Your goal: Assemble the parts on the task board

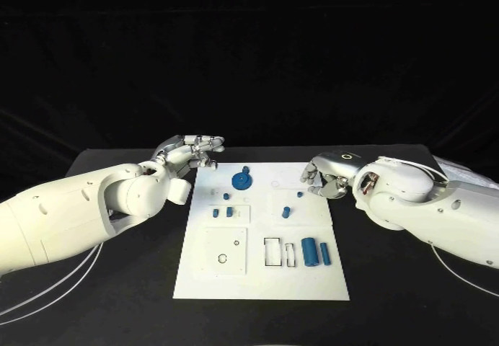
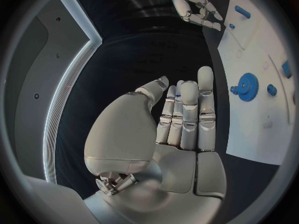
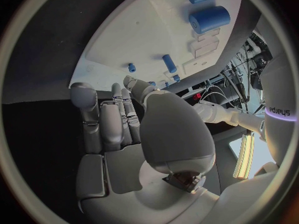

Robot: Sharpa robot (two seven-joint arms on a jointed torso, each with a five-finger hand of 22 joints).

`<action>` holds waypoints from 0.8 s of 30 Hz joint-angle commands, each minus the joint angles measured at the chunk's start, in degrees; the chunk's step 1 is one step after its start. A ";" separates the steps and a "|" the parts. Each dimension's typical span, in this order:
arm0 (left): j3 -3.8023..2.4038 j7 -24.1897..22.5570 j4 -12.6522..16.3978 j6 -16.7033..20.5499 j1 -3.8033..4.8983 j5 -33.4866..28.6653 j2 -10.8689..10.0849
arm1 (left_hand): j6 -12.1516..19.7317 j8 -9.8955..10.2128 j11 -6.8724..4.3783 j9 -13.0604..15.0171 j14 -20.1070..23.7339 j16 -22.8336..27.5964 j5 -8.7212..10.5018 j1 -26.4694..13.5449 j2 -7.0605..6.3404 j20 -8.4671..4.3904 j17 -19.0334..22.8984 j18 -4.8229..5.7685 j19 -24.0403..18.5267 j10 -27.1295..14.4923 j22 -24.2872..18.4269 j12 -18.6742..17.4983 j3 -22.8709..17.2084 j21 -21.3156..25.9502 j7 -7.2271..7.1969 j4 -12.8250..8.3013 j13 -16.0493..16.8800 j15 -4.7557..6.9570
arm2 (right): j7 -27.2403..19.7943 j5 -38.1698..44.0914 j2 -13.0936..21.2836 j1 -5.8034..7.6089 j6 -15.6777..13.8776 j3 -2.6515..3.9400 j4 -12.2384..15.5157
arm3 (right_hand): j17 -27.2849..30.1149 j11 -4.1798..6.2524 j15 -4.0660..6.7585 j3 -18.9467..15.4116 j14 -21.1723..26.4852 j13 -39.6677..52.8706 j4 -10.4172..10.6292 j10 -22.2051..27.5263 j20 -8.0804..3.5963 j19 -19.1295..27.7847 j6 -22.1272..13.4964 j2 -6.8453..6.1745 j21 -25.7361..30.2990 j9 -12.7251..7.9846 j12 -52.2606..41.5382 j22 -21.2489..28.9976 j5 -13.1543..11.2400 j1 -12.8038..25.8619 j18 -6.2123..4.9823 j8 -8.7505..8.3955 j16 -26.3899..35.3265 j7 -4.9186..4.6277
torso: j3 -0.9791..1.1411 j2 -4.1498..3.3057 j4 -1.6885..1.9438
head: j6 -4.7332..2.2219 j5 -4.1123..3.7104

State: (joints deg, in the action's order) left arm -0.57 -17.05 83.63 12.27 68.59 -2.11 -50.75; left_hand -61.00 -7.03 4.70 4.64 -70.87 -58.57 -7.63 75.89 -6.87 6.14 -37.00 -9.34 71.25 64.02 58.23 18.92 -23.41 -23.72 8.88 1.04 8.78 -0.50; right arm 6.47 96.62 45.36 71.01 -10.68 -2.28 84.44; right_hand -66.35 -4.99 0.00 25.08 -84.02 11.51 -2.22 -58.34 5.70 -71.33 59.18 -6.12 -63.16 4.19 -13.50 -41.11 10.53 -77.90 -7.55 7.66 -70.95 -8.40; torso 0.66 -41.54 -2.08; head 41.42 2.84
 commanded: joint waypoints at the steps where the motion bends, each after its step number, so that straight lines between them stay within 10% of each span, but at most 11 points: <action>1: 0.00 -3.28 0.66 -1.90 0.00 -4.73 0.04 | -0.21 -0.29 -0.14 0.07 0.09 -0.12 -0.21 0.25 0.57 -0.14 0.22 -1.14 0.40 -0.20 -0.22 0.50 0.54 0.38 -0.15 -0.07 0.17 0.39 | 2.17 7.16 -0.87 -0.58 2.21 0.00 -0.37 | 0.04 0.27 0.18 0.48 -1.49 -0.85 -0.03 -0.34 -0.01 -0.52 0.10 -0.44 0.31 -0.07 0.60 0.08 -0.69 0.10 -1.13 -0.47 0.22 0.34 | 0.06 -0.06 0.08 | 0.07 -0.06; 24: 0.08 -1.01 2.12 -2.19 -0.01 -3.03 -0.46 | 0.45 -0.51 0.07 0.02 0.56 0.10 0.01 1.32 1.02 -0.17 1.14 -1.06 0.67 -1.30 -0.84 1.44 1.41 0.97 0.18 -0.73 0.57 0.29 | 0.71 7.62 -3.93 -1.93 4.70 -0.01 -2.34 | 0.40 0.90 0.56 1.04 -1.71 -4.08 -0.08 -3.42 -0.38 -1.47 2.30 0.19 0.27 0.34 1.26 -0.25 -2.74 0.38 -0.99 -0.54 0.69 0.89 | -0.04 -0.04 0.09 | 1.02 0.62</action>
State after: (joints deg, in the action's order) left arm -0.47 -18.23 85.57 11.20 68.57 -5.57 -51.21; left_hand -60.79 -7.32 4.70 4.62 -70.55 -58.57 -7.63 76.82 -5.95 5.94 -35.91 -9.33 71.45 63.16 57.43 19.99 -22.36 -23.06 9.09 0.22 9.30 -0.22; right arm 7.51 103.27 41.56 69.14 -7.63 -2.30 82.21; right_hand -65.98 -4.11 0.01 25.72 -84.02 7.53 -2.21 -61.21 5.33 -72.36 61.10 -6.35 -62.94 4.46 -12.18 -41.27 8.11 -77.67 -7.55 6.85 -70.38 -7.51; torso 0.62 -41.63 -1.99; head 42.34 3.44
